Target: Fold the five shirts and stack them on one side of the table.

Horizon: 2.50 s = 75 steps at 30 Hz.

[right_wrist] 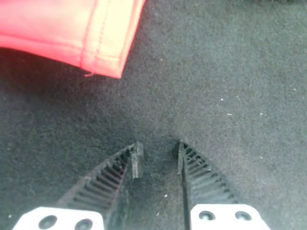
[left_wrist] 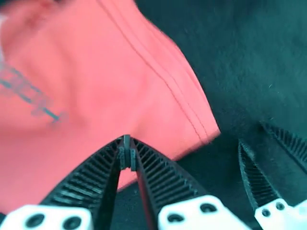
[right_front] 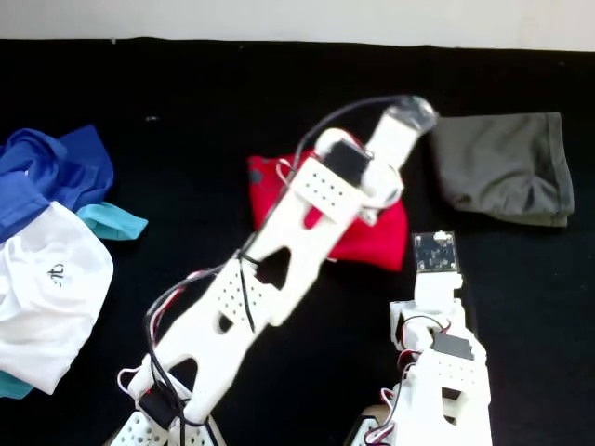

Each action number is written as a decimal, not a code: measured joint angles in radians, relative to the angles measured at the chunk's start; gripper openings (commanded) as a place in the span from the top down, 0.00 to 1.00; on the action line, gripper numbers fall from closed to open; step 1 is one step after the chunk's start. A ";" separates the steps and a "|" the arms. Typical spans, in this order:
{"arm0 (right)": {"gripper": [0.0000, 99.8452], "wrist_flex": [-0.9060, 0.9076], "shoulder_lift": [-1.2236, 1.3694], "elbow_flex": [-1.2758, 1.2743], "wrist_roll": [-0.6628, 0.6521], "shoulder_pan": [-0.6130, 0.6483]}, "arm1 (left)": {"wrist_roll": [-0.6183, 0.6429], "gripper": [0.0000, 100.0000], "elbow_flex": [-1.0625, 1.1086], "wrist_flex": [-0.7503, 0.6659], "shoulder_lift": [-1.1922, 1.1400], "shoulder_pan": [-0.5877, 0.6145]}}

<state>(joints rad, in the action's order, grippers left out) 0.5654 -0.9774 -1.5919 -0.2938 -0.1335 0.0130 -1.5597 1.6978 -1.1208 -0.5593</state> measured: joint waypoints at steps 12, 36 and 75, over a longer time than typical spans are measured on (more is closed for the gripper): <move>0.87 0.000 0.000 0.000 0.000 0.000 | 0.003 0.99 -0.003 -0.333 -0.256 0.172; 0.87 0.000 0.000 0.000 0.000 0.000 | 0.003 0.99 -0.058 -0.209 -0.161 0.347; 0.87 0.410 1.272 1.456 0.101 0.374 | 0.002 0.99 -0.066 0.012 -0.215 0.591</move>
<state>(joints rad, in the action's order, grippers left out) 0.9751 0.2946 -0.1358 -0.1926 0.2409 0.0146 -1.6256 1.7100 -1.3357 0.0315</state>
